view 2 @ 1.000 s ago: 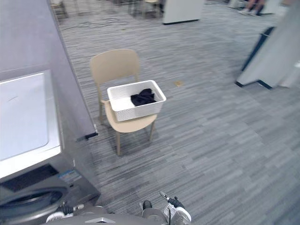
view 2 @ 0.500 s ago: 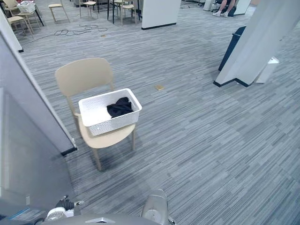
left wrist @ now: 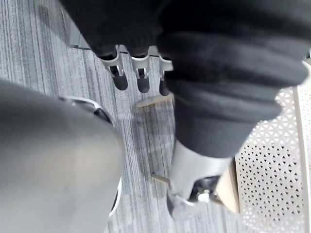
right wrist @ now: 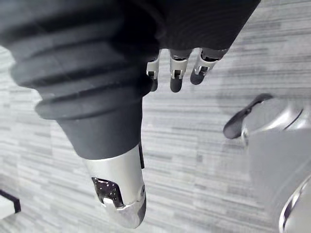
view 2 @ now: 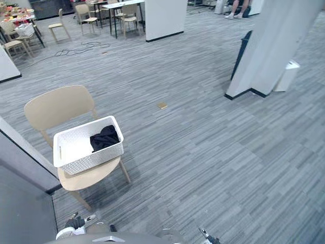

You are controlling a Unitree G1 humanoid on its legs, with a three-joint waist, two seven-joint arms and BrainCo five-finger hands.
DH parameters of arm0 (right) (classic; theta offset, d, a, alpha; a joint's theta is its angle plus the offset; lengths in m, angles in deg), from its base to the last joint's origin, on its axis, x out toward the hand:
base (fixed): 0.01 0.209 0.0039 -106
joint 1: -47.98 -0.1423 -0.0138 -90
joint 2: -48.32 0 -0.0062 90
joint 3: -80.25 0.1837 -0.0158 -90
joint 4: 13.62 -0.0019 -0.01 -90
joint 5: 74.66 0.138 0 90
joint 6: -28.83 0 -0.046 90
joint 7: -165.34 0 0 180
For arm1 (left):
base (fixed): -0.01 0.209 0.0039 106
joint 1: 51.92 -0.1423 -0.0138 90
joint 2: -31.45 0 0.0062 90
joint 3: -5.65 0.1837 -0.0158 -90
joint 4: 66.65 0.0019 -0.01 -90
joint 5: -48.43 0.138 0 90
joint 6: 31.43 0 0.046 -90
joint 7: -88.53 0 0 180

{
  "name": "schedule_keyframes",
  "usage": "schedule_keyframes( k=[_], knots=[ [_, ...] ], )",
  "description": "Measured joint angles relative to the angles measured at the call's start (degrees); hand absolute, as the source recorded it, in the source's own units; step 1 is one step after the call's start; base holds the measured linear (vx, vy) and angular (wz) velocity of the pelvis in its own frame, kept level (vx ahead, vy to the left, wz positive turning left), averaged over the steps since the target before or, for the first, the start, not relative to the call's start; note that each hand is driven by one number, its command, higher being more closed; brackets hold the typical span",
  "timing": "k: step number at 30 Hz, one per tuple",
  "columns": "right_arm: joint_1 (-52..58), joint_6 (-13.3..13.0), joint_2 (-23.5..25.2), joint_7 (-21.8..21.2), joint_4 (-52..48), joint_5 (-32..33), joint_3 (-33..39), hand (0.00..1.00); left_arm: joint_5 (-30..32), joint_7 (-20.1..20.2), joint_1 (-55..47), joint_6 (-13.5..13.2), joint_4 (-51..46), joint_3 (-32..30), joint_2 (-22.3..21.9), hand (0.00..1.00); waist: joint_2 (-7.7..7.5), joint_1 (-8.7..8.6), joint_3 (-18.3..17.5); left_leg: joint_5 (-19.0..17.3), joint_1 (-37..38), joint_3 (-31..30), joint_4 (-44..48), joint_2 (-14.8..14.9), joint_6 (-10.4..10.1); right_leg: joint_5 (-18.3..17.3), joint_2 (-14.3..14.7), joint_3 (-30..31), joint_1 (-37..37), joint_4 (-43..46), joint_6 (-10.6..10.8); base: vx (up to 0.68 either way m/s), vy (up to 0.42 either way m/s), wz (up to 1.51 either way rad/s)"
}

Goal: Pick up the laundry basket with both hands and put the clothes into the washing machine.

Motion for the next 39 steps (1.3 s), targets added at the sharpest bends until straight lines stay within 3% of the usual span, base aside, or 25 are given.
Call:
schedule_keyframes(
  k=[1, 2, 4, 5, 8, 10, 12, 14, 15, 16, 18, 19, 21, 22, 23, 24, 25, 27, 30, 34, 38, 39],
  knots=[
    [-1.32, -0.03, -0.22, 0.03, -0.17, 0.0, -0.3, 0.0, -0.01, 0.34, 0.19, 0.04, 0.24, -0.58, 0.02, 0.0, 0.11, 0.03, 0.5, 2.31, 0.76, 3.33, -6.74, -0.61, 3.05, -1.23, -0.62, -0.71, 0.04, 1.11, 0.84, 0.19, 0.085, 0.36],
    [-2.44, 0.0, 0.45, 0.04, -0.71, 0.0, -0.73, 0.0, 0.12, 0.66, 0.76, 0.14, 0.35, -1.96, 0.11, 0.0, -0.68, 0.5, 0.83, 2.05, 2.1, 4.79, -10.01, -3.2, 1.71, -1.64, -2.69, -1.11, 0.04, 1.61, 1.6, 0.19, 0.095, 0.35],
    [-3.18, -0.19, 1.54, 0.08, -3.37, 0.0, -2.37, 0.0, 1.01, 0.67, 1.27, 0.7, 0.43, -3.46, -0.03, 0.0, -1.28, 0.39, 1.34, -0.29, 3.56, 10.81, -10.67, -3.44, 1.34, -1.93, -4.8, -2.07, 0.39, 1.55, 3.04, 0.24, 0.136, 0.51],
    [-3.08, -0.12, 1.6, -0.02, -4.23, -0.02, -3.53, 0.0, 1.07, 0.58, 1.73, 0.9, 1.09, -3.65, -0.09, 0.0, -1.29, -0.32, 1.8, -0.32, 4.37, 11.72, -10.69, -4.81, 2.86, -3.16, -6.39, -3.23, 1.82, 1.4, 4.25, 0.23, 0.136, 0.69],
    [-2.66, -0.13, 2.01, -0.11, -4.15, 0.04, -5.84, 0.0, 1.1, 0.36, 2.9, 1.35, 3.58, 0.1, 1.52, 0.0, -2.44, -0.15, 1.81, -3.04, 7.64, 10.0, -12.13, -9.69, 4.18, -5.96, -10.36, -4.61, 5.0, 3.57, 4.2, 0.26, 0.164, 0.45],
    [-1.45, -0.16, 2.21, -0.25, -4.11, 0.04, -7.04, 0.0, 1.14, -0.11, 3.57, 1.43, 4.88, 3.08, 1.94, 0.0, -2.65, -0.46, 1.74, -3.0, 10.7, 8.76, -15.21, -12.41, 4.02, -5.31, -12.56, -3.66, 3.8, 11.43, 4.34, 0.18, 0.093, 0.34],
    [2.39, 0.03, 3.61, -1.27, -4.25, 0.06, -7.06, 0.0, 1.62, -0.48, 3.82, 1.65, 5.68, 8.97, 2.83, 0.0, -3.41, -2.51, 1.22, -2.98, 13.64, 4.86, -17.23, -14.08, 3.85, -1.43, -14.58, -0.66, -2.6, 30.91, 3.54, 0.21, 0.062, 0.79],
    [5.7, 0.09, 4.75, -1.54, -4.37, 0.54, -7.44, 0.0, 2.27, -0.5, 4.35, 1.89, 6.04, 12.44, 4.27, 0.0, -4.48, -3.69, 0.75, -2.76, 15.45, 2.09, -17.67, -13.52, 3.65, -2.21, -11.3, 4.63, -10.5, 42.61, 3.9, 0.24, -0.033, 0.79],
    [6.19, 0.11, 4.92, -1.48, -4.4, 0.68, -7.35, 0.0, 2.38, -0.5, 4.72, 1.95, 6.12, 12.59, 4.55, 0.0, -4.61, -3.49, 1.14, -2.53, 16.03, 1.85, -17.7, -13.46, 3.55, -3.35, -10.78, 5.32, -11.87, 43.25, 3.72, 0.33, -0.095, 0.49],
    [6.41, 0.21, 5.1, -1.46, -4.77, 0.81, -7.62, 0.0, 2.78, -0.6, 5.58, 2.28, 6.24, 12.65, 4.9, 0.0, -5.84, -3.5, 2.11, -2.38, 17.05, 1.4, -17.58, -13.08, 3.31, -5.73, -9.72, 6.55, -14.53, 41.23, 3.13, 0.26, -0.136, 0.24],
    [8.21, 0.34, 5.6, -1.26, -9.39, 1.1, -9.49, 0.0, 3.33, -0.77, 6.53, 2.4, 6.17, 13.18, 4.54, 0.0, -5.87, -4.14, 2.31, -2.29, 17.19, -0.45, -17.56, -11.73, 2.13, -6.91, -8.23, 7.33, -16.38, 33.85, 2.19, 0.22, -0.189, 0.44],
    [11.01, 0.27, 6.79, -1.11, -17.58, 1.11, -11.03, 0.0, 3.42, -1.07, 7.64, 2.38, 5.96, 13.9, 3.71, 0.0, -5.63, -4.5, 2.47, -2.66, 16.83, -2.26, -17.34, -10.07, 0.71, -6.7, -6.22, 10.38, -16.59, 25.28, 2.09, 0.17, -0.258, 0.69],
    [14.77, -0.03, 8.18, -0.67, -29.82, 0.97, -13.99, 0.0, 3.55, -1.68, 7.81, 2.29, 4.68, 14.18, 2.15, 0.0, -6.19, -4.91, 1.59, -3.58, 15.84, -4.38, -16.1, -7.99, -1.88, -3.63, -4.67, 15.52, -15.4, 11.65, 3.53, 0.15, -0.307, 0.62],
    [16.51, -0.28, 9.13, -0.03, -36.58, 0.95, -14.76, 0.0, 3.92, -1.74, 7.73, 2.17, 3.98, 14.73, 1.48, 0.0, -8.06, -4.77, 0.45, -4.84, 15.34, -5.9, -14.55, -7.55, -3.9, 0.19, -5.14, 17.76, -13.98, 5.08, 3.59, 0.22, -0.408, 0.51],
    [16.82, -0.94, 9.62, 0.5, -39.61, 0.97, -14.56, 0.0, 4.49, -1.73, 7.53, 2.14, 3.72, 14.83, 1.22, 0.0, -9.0, -4.48, -0.32, -5.42, 15.24, -6.7, -13.52, -6.88, -5.09, 6.71, -5.53, 16.94, -13.43, 4.61, 6.34, 0.32, -0.523, 0.64],
    [16.34, -1.61, 9.42, 0.92, -41.68, 0.98, -14.35, 0.0, 5.23, -1.68, 7.48, 2.16, 3.72, 14.87, -0.57, 0.0, -8.1, -4.53, -0.98, -5.21, 15.36, -8.16, -13.34, -4.83, -5.65, 6.59, -4.63, 13.91, -12.45, 5.31, 5.79, 0.29, -0.434, 0.73],
    [16.65, -1.89, 8.25, 1.62, -45.01, 0.86, -14.45, 0.0, 6.21, -1.59, 6.8, 2.16, 3.65, 15.25, -2.43, 0.0, -6.28, -4.46, -1.69, -4.57, 14.89, -9.14, -13.75, -3.1, -6.3, 6.11, -3.63, 11.32, -11.69, 4.62, 4.96, 0.29, -0.42, 1.03],
    [15.86, -2.77, 6.27, 1.79, -55.52, -2.4, -14.98, 0.0, 7.86, -0.95, 6.0, 2.09, 2.95, 14.76, -2.94, 0.0, -3.74, -4.57, -2.22, -0.36, 15.15, -8.99, -17.34, -0.49, -7.54, 4.84, -2.57, 5.6, -9.47, 4.76, 2.94, 0.24, -0.325, 1.12],
    [13.03, -3.78, 4.17, 1.64, -60.2, -6.82, -17.82, 0.0, 7.85, -1.53, 4.17, 1.8, 2.17, 13.57, -2.78, 0.0, -3.24, -3.84, -2.35, 2.47, 16.41, -9.22, -19.73, 0.09, -7.81, 4.45, -1.83, 2.99, -6.43, 3.46, 2.44, 0.09, -0.15, 0.64],
    [4.97, -5.31, -1.68, 0.18, -61.4, -15.36, -26.98, 0.0, 9.67, -1.45, 4.21, 1.24, 2.71, 16.66, -1.42, 0.0, -3.5, -2.51, -2.23, 3.18, 13.75, -12.11, -20.69, 0.46, -7.96, 4.62, -1.19, 0.55, -6.31, 1.02, 2.68, -0.08, -0.075, 0.38],
    [-1.15, -5.45, -9.18, -2.71, -61.4, -22.36, -40.7, 0.0, 10.08, -1.36, 4.44, 1.17, 2.9, 18.22, 1.65, 0.0, -3.87, -1.75, -1.52, 4.17, 9.78, -14.08, -20.15, -0.13, -6.98, 5.7, -1.71, -0.16, -8.17, 0.0, 2.46, -0.09, 0.003, 0.25],
    [-4.74, -5.54, -12.2, -3.83, -61.4, -23.33, -45.2, 0.0, 10.09, -1.36, 5.24, 1.16, 3.42, 18.22, 2.88, 0.0, -3.26, -1.63, 0.1, 4.3, 8.18, -15.17, -19.01, -0.34, -6.86, 6.12, -2.0, -0.66, -8.84, 0.21, 2.46, -0.1, -0.002, 0.25]
  ],
)
